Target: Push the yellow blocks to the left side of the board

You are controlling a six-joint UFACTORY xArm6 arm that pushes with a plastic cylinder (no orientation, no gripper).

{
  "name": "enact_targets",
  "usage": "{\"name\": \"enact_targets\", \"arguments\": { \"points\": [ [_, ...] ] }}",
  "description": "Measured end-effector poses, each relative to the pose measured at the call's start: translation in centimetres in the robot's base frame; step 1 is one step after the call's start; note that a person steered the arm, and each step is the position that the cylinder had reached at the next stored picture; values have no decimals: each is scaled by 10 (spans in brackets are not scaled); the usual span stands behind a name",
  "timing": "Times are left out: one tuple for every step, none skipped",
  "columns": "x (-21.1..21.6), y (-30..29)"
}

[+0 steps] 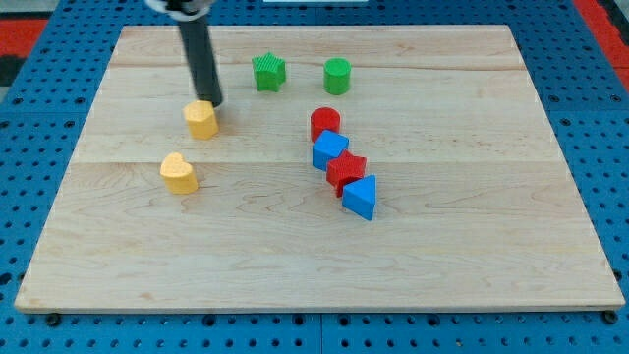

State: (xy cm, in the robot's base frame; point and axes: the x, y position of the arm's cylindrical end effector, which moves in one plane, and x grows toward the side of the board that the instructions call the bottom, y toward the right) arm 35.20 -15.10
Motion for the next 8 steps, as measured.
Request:
{"name": "enact_targets", "arguments": {
  "points": [
    [5,-7],
    [-14,-7],
    [-17,-7],
    [3,-7],
    [26,-7],
    [41,-7],
    [27,-7],
    [12,-12]
  ]
}}
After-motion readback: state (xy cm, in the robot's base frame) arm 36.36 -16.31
